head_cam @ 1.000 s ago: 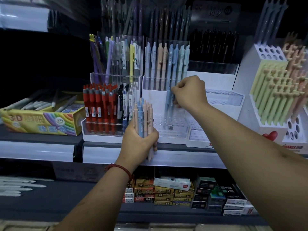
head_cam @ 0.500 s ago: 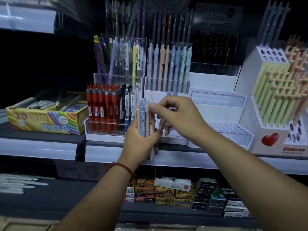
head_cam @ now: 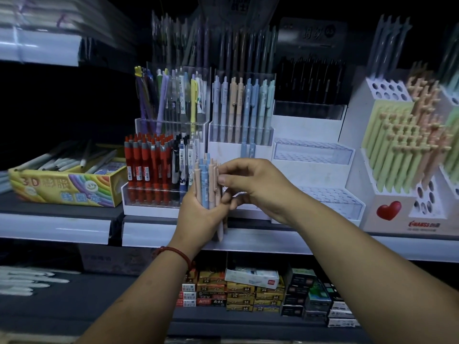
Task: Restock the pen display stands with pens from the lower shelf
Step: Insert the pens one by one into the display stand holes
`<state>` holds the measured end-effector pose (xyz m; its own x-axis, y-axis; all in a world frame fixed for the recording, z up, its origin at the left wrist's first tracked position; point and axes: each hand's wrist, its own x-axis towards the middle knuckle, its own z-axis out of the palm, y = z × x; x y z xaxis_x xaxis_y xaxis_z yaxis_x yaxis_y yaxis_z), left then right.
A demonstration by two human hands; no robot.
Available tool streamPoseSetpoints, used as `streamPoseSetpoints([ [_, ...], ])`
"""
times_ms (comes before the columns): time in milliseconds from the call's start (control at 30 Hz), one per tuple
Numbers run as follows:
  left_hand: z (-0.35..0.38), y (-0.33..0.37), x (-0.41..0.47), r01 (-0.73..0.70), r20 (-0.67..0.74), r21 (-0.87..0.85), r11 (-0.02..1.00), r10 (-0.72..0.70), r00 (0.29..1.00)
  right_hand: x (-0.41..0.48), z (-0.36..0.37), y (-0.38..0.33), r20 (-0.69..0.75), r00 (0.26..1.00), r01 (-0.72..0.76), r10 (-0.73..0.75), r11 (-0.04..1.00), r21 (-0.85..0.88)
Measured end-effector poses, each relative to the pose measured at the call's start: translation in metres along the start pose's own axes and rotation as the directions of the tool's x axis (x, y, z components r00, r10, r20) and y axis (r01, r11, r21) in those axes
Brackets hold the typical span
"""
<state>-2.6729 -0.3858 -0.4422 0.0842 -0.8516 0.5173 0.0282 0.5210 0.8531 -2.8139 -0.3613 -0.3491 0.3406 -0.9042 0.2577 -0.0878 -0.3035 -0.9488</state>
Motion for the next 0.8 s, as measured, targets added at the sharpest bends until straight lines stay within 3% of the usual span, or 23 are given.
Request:
streamPoseSetpoints([
  [267,0.001,0.003,-0.002,0.045,0.005,-0.026,0.999,-0.045,0.999,0.007,0.009,-0.006,-0.211,0.977,0.029,-0.025,0.999,0.013],
  [600,0.001,0.009,-0.003,0.054,0.003,0.002,0.999,-0.054,0.999,0.009,0.004,-0.011,-0.109,0.993,0.045,-0.042,0.999,0.028],
  [700,0.001,0.011,-0.004,0.058,0.000,-0.001,0.998,-0.058,0.998,0.012,0.006,-0.011,-0.166,0.981,0.092,-0.097,0.995,-0.038],
  [800,0.002,0.012,-0.004,0.060,-0.008,0.005,0.998,-0.060,0.998,0.016,0.006,-0.016,-0.265,0.958,0.111,-0.107,0.994,0.001],
])
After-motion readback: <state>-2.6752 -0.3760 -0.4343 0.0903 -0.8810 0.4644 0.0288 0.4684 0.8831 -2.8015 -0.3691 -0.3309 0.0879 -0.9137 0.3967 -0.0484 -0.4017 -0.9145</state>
